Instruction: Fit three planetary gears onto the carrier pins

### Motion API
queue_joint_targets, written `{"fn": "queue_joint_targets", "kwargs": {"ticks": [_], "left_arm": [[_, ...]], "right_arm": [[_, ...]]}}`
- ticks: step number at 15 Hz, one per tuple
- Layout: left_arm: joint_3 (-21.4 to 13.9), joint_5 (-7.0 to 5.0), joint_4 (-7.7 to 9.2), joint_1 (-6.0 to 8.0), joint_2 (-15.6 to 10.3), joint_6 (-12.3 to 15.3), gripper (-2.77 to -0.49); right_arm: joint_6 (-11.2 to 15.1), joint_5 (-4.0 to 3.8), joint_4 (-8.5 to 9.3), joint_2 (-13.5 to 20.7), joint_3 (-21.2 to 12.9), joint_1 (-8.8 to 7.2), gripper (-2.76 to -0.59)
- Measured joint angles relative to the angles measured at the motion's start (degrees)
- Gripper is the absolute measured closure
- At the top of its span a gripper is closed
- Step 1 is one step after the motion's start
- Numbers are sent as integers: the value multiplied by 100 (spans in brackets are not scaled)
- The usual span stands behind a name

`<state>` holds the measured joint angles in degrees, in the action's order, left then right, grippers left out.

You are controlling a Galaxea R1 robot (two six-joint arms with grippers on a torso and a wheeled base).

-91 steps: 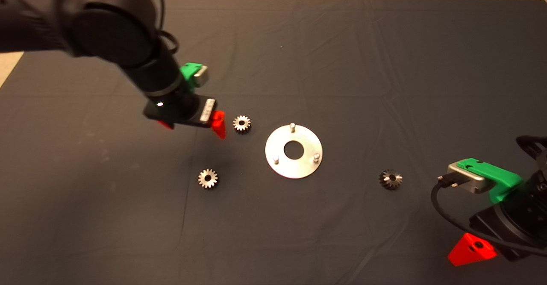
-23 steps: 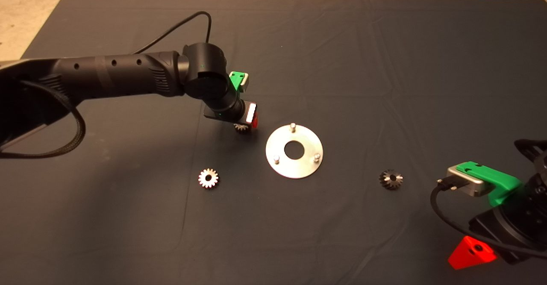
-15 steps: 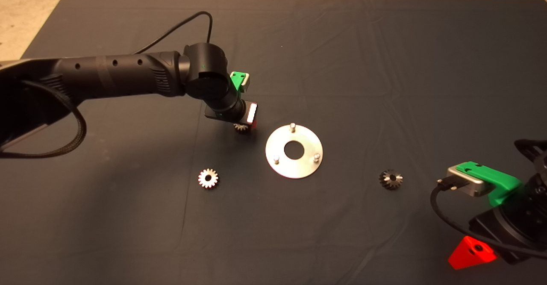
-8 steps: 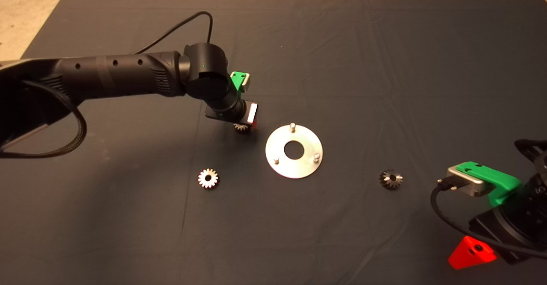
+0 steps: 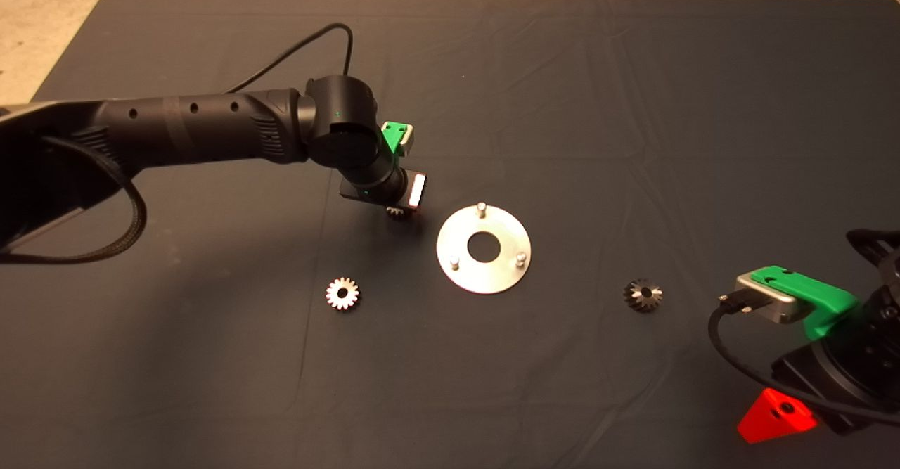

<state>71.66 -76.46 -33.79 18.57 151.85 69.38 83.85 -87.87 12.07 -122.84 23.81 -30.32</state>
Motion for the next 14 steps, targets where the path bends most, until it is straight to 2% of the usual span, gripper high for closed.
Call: {"fn": "queue_joint_targets", "kwargs": {"ticks": [7, 9, 13, 14], "left_arm": [[19, 0, -11, 1, -6, -55, -165], [64, 0, -18, 0, 5, -74, -152], [64, 0, -60, 1, 5, -74, -151], [64, 3, -61, 0, 6, -74, -144]], "right_arm": [[0, 0, 0, 2, 0, 0, -273], [0, 0, 0, 2, 0, 0, -273], [0, 0, 0, 2, 0, 0, -273], [0, 2, 0, 2, 0, 0, -273]]}}
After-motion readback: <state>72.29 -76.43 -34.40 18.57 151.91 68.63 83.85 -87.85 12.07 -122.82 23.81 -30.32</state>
